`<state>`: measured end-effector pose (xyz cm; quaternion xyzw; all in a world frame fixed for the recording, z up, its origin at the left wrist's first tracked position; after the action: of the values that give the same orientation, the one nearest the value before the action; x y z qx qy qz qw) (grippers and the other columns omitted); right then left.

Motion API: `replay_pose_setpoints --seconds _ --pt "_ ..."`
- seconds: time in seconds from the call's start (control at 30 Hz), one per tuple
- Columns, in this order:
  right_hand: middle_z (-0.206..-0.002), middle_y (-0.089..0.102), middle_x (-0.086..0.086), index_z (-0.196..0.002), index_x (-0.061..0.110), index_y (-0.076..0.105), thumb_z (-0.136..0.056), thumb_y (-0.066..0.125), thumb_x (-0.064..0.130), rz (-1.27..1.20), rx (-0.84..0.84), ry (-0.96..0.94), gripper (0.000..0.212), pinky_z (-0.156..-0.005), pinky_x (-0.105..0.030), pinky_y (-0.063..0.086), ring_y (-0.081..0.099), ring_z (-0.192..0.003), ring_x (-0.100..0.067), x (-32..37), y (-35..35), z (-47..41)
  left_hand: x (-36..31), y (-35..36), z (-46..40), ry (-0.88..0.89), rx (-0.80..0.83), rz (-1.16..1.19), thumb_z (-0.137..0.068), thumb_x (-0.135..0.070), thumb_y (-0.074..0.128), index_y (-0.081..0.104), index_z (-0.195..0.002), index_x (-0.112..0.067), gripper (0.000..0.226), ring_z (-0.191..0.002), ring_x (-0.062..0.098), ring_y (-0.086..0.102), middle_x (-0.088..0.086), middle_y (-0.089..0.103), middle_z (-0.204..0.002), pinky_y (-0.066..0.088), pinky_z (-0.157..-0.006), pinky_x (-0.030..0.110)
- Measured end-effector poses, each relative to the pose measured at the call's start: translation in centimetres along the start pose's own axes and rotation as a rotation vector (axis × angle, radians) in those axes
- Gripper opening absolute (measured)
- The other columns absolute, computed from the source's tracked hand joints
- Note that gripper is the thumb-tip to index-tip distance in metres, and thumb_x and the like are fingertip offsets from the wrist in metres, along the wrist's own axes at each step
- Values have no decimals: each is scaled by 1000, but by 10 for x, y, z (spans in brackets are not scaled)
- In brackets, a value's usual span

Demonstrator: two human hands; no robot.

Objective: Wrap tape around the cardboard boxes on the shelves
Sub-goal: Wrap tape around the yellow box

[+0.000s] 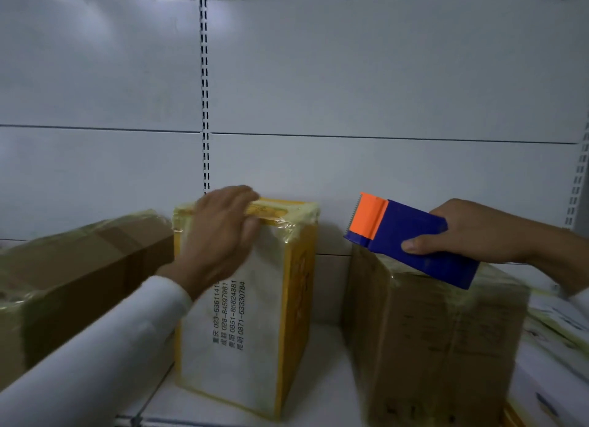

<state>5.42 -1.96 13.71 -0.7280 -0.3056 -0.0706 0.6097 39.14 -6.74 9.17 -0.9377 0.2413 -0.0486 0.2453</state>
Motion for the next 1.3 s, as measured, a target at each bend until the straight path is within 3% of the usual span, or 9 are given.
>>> replay_pose_setpoints --seconds 0.1,0.17,0.37,0.5,0.6,0.77,0.9,1.03,1.3 --pt "-57 64 -6 -68 7 60 -66 71 63 -6 5 -9 57 -53 -26 38 57 -47 -14 4 4 -1 -41 23 2 5 132 -113 -83 -70 38 59 -119 -18 67 -122 23 51 1 60 -125 23 -111 51" --pt "-59 65 -6 -67 9 60 -63 72 71 -12 14 -15 63 -54 -27 40 59 -48 -16 5 5 1 -44 30 -2 -38 166 -150 -82 -65 49 61 -112 -20 55 -117 22 54 -2 64 -115 17 -113 57" --pt "-60 64 -7 -62 16 61 -59 71 68 -72 57 -73 54 -55 -27 40 58 -51 -19 0 1 10 -11 13 2 65 135 329 -78 -55 53 65 -114 -18 53 -122 6 50 -11 60 -118 10 -117 51" --pt "-63 66 -7 -64 18 64 -63 71 67 -93 77 -100 49 -55 -25 42 61 -52 -17 5 2 13 21 0 9 20 236 525 -79 -52 59 60 -119 -23 49 -132 -2 39 -16 54 -132 36 -110 33" --pt "-61 66 -5 -62 20 64 -74 74 56 -119 92 -120 39 -56 -26 42 60 -50 -14 10 6 13 34 -4 14 -130 290 578 -79 -53 56 55 -116 -32 42 -117 6 54 -13 56 -123 47 -101 40" --pt "-61 66 -4 -64 16 64 -70 73 55 -110 121 -138 40 -53 -21 41 60 -50 -13 20 13 9 37 -10 13 -152 255 424 -82 -48 48 49 -113 -39 32 -103 17 57 -8 56 -113 51 -88 45" --pt "-64 67 -5 -65 22 65 -62 69 67 -96 156 -163 45 -57 -24 43 62 -53 -14 22 18 9 45 -7 17 -188 194 410 -95 -15 54 50 -125 -20 30 -102 21 56 2 54 -118 49 -85 38" --pt "-71 69 -13 -78 4 65 -59 68 68 -59 156 -191 67 -58 -26 45 65 -59 -26 29 17 5 45 -5 17 -194 149 300 -95 -9 51 50 -128 -13 33 -103 19 52 4 52 -122 42 -83 31" --pt "-69 69 -7 -71 15 65 -63 72 59 -108 202 -267 45 -53 -19 46 65 -57 -17 55 27 5 39 -6 30 -172 85 144 -93 -21 58 26 -149 -13 64 -143 16 19 3 23 -156 23 -115 35"
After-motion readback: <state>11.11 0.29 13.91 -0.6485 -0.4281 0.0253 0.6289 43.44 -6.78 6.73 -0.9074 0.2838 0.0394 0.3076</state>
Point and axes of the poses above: each hand's wrist, its own z-axis away from the middle knuckle, its own y-axis out of the palm, x = y × z, the point moved 2 cm from there along -z, towards the middle knuckle
